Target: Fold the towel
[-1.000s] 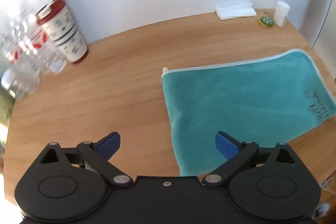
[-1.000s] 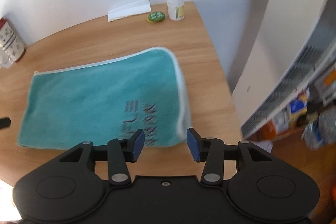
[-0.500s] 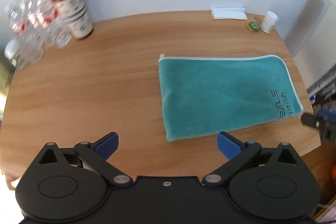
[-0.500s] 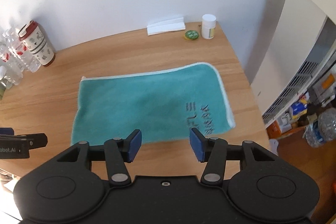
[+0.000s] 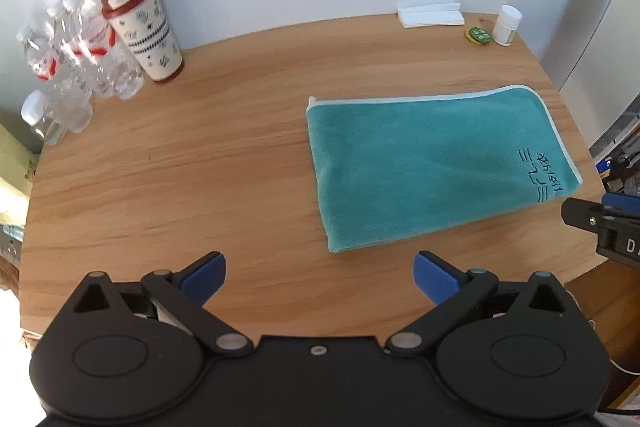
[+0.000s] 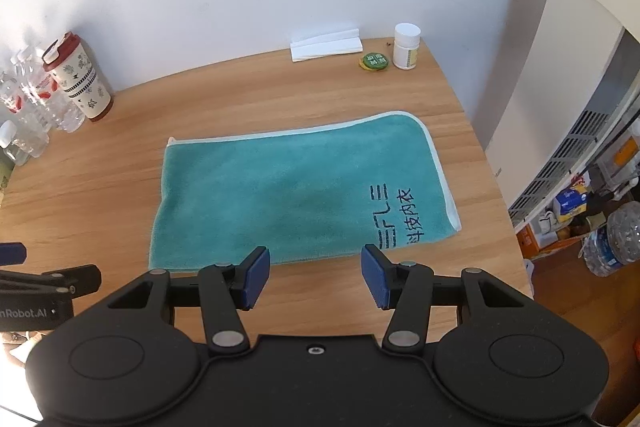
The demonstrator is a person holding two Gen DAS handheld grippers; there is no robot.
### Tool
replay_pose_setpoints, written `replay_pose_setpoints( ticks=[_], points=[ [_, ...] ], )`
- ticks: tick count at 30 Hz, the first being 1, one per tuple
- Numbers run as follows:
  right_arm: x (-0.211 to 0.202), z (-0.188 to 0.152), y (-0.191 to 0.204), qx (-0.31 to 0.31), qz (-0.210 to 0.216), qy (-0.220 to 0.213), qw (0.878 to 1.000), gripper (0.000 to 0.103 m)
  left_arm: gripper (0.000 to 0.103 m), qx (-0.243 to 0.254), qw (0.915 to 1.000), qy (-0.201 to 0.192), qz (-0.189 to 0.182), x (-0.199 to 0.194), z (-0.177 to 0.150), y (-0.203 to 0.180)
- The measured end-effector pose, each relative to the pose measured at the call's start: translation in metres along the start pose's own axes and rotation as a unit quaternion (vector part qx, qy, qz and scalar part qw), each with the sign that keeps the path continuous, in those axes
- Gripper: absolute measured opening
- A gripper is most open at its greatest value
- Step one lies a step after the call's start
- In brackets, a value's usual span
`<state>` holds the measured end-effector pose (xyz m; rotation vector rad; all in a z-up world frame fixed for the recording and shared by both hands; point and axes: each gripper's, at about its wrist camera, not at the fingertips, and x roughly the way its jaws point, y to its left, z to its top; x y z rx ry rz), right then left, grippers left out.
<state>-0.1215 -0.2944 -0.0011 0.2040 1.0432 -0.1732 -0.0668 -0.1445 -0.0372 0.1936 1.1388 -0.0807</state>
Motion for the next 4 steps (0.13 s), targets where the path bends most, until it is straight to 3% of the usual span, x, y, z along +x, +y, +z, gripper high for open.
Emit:
replay_pose_setpoints(
  ticks=[4],
  points=[
    [-0.0017, 0.0010, 0.0003, -0.002, -0.005, -0.004, 1.000, 0.056, 0.102, -0.002, 1.0000, -0.006, 0.003, -0.0004, 0.0012, 0.0012]
  ],
)
